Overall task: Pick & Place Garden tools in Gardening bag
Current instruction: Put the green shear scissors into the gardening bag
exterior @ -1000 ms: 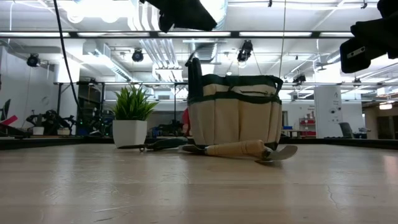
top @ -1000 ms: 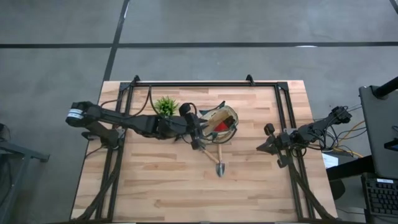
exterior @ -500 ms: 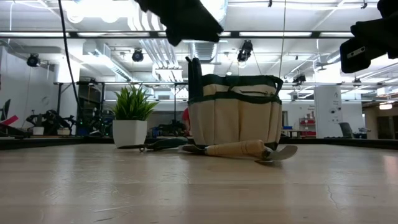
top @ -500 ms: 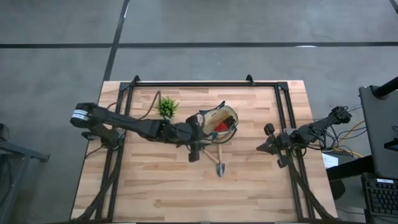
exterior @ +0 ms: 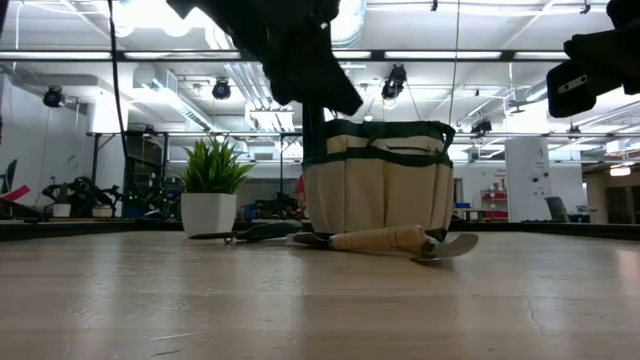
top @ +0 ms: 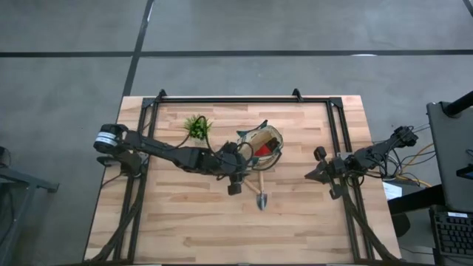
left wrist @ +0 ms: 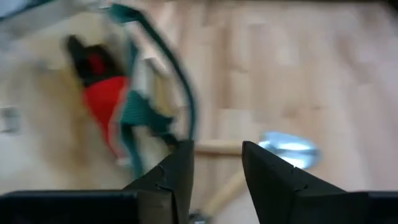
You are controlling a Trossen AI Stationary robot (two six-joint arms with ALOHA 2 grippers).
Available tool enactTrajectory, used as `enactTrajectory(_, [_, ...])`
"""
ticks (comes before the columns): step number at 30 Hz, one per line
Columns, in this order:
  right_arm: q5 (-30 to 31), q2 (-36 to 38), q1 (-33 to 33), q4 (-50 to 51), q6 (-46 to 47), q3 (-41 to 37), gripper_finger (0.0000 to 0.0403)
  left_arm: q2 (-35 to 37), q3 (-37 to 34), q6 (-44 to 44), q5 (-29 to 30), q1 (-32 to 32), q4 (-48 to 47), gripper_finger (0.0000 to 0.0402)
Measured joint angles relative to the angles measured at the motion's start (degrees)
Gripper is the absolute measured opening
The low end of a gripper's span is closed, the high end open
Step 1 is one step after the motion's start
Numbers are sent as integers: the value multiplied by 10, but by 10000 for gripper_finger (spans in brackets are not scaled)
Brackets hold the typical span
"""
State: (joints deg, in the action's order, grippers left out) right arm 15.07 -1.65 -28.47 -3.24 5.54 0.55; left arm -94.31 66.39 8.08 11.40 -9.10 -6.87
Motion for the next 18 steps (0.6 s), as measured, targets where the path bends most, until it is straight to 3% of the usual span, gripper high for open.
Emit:
enactTrajectory(2, [0, 0, 0, 0, 0, 0, 8, 1, 0, 7, -14, -1, -10, 128])
enactTrajectory(7, [0, 0, 0, 0, 0, 0, 8, -9, -1, 22, 47, 1, -75, 108])
enactTrajectory(12, [0, 0, 0, 0, 0, 0, 8, -39, -1, 21, 58, 2, -67, 94])
enactTrajectory(18, [0, 0, 0, 0, 0, 0, 8, -72, 0, 22, 139, 12, -71, 92])
